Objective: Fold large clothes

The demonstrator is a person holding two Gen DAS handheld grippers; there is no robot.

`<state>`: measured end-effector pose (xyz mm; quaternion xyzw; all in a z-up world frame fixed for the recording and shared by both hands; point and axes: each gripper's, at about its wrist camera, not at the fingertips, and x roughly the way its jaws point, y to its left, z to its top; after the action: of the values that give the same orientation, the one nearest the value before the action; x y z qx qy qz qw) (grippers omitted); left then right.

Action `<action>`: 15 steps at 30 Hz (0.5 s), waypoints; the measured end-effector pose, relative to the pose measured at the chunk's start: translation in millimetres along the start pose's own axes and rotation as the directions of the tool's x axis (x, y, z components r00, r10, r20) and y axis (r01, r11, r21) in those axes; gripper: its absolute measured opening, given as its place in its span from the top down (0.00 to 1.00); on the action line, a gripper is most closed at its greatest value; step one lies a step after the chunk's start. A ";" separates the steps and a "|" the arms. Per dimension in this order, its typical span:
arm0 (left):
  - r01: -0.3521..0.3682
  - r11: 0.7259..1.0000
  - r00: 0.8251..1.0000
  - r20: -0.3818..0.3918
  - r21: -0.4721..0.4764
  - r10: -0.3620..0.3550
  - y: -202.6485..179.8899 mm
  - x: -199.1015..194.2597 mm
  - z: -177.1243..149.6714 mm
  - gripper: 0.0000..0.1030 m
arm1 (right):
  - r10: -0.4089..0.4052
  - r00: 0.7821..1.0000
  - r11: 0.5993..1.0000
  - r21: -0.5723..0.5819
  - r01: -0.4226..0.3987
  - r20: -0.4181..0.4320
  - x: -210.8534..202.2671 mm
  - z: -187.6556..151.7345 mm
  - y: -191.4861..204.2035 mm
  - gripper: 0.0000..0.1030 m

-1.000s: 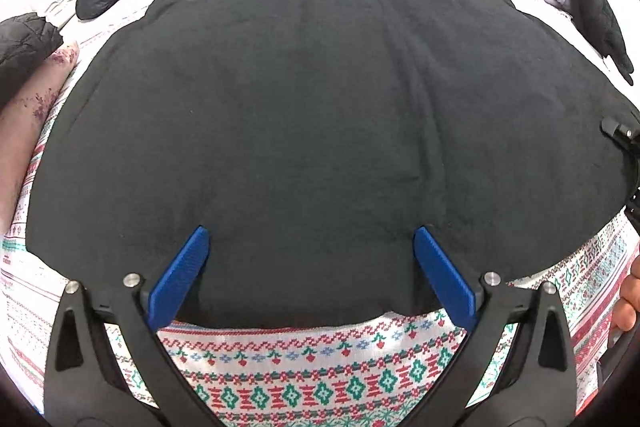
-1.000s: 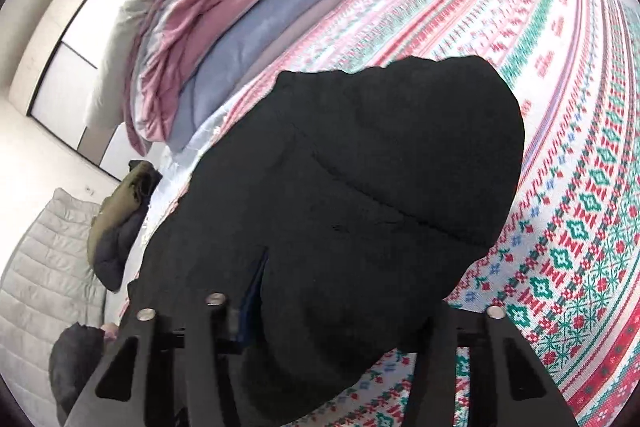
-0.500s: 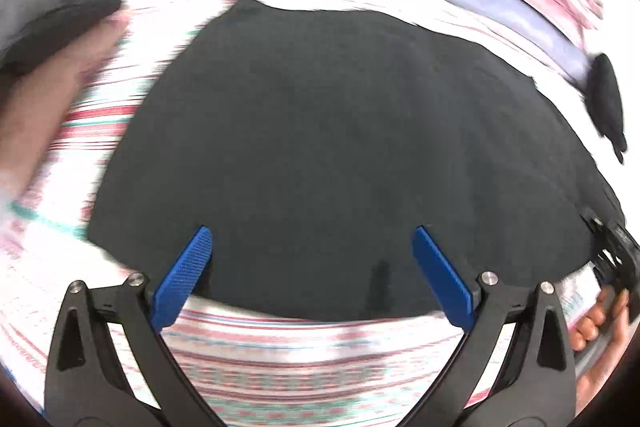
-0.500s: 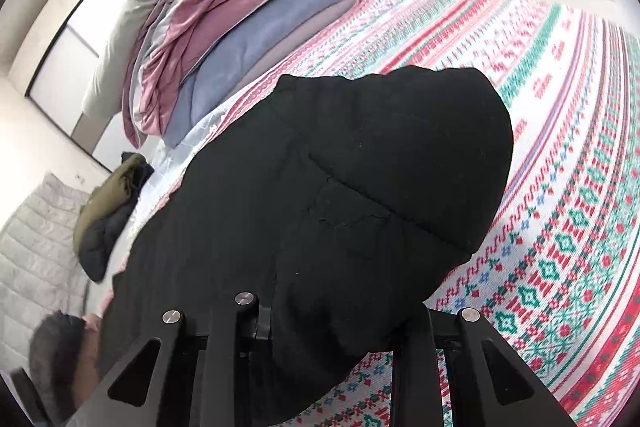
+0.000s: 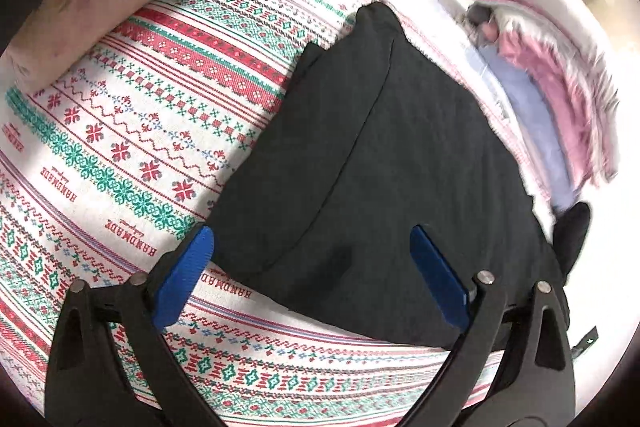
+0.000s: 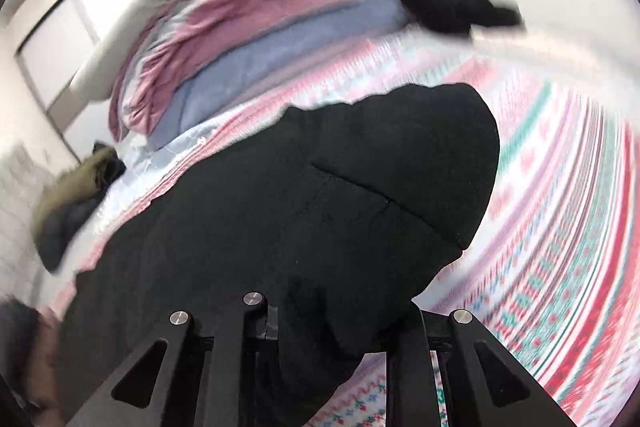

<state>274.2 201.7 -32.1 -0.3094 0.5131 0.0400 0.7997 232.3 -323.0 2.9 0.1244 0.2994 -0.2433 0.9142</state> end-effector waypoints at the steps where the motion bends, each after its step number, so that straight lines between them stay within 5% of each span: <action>1: 0.026 1.000 1.000 0.006 -0.013 -0.026 4.0 -5.4 2.2 0.09 | -0.012 1.000 0.999 -0.042 0.013 0.021 -5.2 1.8 11.5 0.80; 5: 0.055 0.997 0.998 0.044 -0.050 -0.053 12.1 -21.5 6.6 0.09 | 0.010 0.981 0.971 -0.236 0.036 0.191 -41.4 8.5 80.3 0.80; 8: 0.112 0.991 0.994 0.028 -0.073 -0.110 19.0 -26.7 14.5 0.09 | 0.130 0.931 0.900 -0.435 0.034 0.341 -76.4 -12.2 152.4 0.80; 10: 0.143 0.986 0.989 0.036 -0.083 -0.140 22.2 -32.7 18.5 0.09 | 0.237 0.888 0.783 -0.619 0.065 0.394 -93.5 -48.2 206.7 0.80; 12: 0.145 0.986 0.988 0.063 -0.076 -0.140 21.4 -41.6 20.6 0.09 | 0.349 0.855 0.618 -0.780 0.099 0.385 -102.0 -99.2 253.4 0.80; 15: 0.125 0.992 0.987 0.108 -0.033 -0.121 13.1 -54.8 20.7 0.09 | 0.454 0.860 0.356 -0.932 0.067 0.235 -90.2 -190.6 305.2 0.80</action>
<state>259.9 237.3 14.1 -0.3537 0.4488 0.0171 0.8205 234.6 41.2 -67.8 -0.4291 0.1410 0.0566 0.8904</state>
